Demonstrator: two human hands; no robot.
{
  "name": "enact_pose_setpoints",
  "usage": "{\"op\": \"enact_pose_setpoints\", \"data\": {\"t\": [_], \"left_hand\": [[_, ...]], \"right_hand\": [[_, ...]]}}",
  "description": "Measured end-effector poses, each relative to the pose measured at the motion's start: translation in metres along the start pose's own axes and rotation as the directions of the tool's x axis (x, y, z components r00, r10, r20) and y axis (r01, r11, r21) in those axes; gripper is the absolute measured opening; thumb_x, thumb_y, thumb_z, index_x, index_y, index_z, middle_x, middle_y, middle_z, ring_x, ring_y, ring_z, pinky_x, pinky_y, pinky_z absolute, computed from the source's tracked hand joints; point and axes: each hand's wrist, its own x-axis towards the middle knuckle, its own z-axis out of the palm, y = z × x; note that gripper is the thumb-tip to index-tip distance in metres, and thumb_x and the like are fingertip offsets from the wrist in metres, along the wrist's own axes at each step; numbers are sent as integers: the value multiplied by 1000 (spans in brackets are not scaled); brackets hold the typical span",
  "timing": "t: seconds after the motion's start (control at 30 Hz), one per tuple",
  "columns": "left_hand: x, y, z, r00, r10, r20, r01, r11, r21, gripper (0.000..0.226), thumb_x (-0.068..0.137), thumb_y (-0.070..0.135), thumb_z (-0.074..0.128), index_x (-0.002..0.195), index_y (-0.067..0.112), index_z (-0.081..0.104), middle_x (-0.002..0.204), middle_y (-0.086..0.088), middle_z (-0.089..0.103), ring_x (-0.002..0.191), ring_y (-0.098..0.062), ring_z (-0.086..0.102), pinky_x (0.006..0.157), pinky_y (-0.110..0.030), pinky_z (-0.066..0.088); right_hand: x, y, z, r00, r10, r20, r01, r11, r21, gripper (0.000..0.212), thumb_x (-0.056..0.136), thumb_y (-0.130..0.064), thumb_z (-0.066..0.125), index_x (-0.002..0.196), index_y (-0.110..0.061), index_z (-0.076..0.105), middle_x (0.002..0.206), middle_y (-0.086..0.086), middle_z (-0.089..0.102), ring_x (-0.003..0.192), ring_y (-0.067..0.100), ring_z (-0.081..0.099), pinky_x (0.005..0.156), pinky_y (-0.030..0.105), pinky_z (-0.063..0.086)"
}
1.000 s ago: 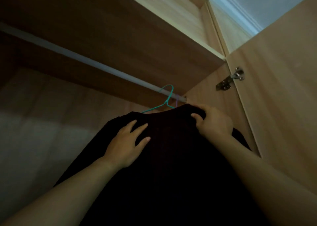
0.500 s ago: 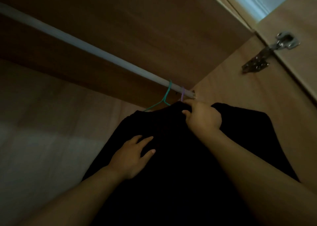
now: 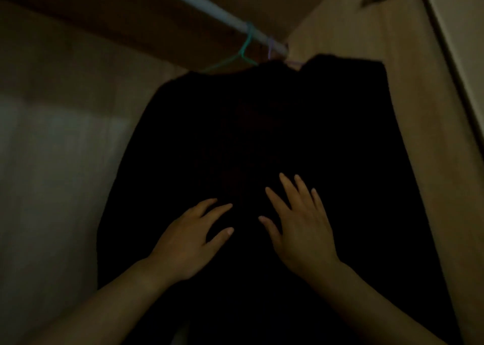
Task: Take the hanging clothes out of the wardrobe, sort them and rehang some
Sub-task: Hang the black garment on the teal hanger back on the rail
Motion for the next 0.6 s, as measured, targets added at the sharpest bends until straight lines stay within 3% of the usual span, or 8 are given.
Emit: {"op": "enact_pose_setpoints", "data": {"t": [0.13,0.2,0.33,0.47,0.6], "left_hand": [[-98,14,46,994,18,110,-21,999,32,86,61,90,-8,136,53,10,153,14,18,141,-10,18,113,-27,20],[-146,28,65,983,10,183,-16,999,31,84,64,87,-10,138,53,10,152,13,21,140,-11,22,112,-29,23],[-245,67,96,946,12,324,-5,1000,-23,86,74,81,-2,142,40,31,146,5,38,131,-19,38,104,-37,35],[-343,116,126,884,24,467,34,993,-114,72,82,71,13,139,36,37,143,5,42,131,-17,40,106,-43,33],[-427,180,147,808,116,578,66,956,-285,71,86,71,18,128,28,54,130,-2,56,116,-26,55,97,-46,43]], "right_hand": [[-138,-15,-13,973,89,212,-96,995,23,57,89,-53,28,130,-21,53,139,9,49,126,28,49,96,46,46],[-206,-21,-33,930,152,336,-169,985,22,59,88,-54,27,130,-20,52,137,8,51,123,28,51,91,44,50],[-327,-31,-93,810,241,534,-267,963,-29,59,91,-56,26,133,-21,48,138,7,49,124,28,50,95,41,45],[-430,-42,-164,684,340,645,-360,927,-107,60,93,-56,22,135,-20,46,138,8,49,125,31,48,97,47,43],[-516,-51,-242,520,461,719,-451,863,-227,57,94,-55,26,133,-19,46,136,9,51,124,32,49,99,49,43]]}}
